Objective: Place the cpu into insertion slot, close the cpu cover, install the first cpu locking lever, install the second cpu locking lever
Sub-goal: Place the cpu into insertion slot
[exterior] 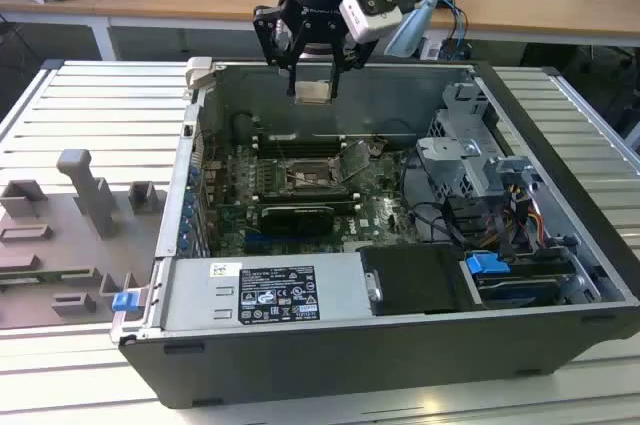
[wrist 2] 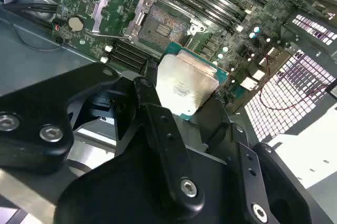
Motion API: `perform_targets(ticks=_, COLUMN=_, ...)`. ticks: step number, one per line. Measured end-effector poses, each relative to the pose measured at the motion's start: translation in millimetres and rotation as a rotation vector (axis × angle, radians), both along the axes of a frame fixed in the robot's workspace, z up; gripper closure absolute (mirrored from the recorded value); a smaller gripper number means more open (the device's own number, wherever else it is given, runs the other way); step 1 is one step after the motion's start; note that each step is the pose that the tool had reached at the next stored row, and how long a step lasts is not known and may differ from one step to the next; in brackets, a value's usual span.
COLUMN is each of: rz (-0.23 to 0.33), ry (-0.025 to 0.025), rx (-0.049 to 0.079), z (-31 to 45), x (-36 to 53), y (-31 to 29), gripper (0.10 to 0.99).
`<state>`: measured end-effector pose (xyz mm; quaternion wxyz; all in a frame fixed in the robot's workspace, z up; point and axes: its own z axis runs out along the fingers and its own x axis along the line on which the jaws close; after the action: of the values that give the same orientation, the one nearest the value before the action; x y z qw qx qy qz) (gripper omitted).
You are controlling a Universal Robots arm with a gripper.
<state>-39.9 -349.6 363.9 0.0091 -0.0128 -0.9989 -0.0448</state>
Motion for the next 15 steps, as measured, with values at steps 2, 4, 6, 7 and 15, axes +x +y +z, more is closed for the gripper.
perform_targets(ticks=2, rz=-0.011, ry=0.0001, rx=0.000, z=-0.1, x=0.0, y=0.0, gripper=0.545)
perform_targets(ticks=4, rz=-0.022, ry=0.0001, rx=0.000, z=-0.1, x=0.0, y=0.0, gripper=0.545)
perform_targets(ticks=6, rz=-0.030, ry=0.0002, rx=0.000, z=-0.3, x=-0.1, y=0.0, gripper=0.545)
perform_targets(ticks=7, rz=-0.032, ry=0.0000, rx=0.000, z=-0.4, x=0.0, y=0.1, gripper=0.545)
perform_targets(ticks=15, rz=-0.109, ry=0.0001, rx=-0.001, z=-1.3, x=0.0, y=0.5, gripper=0.545)
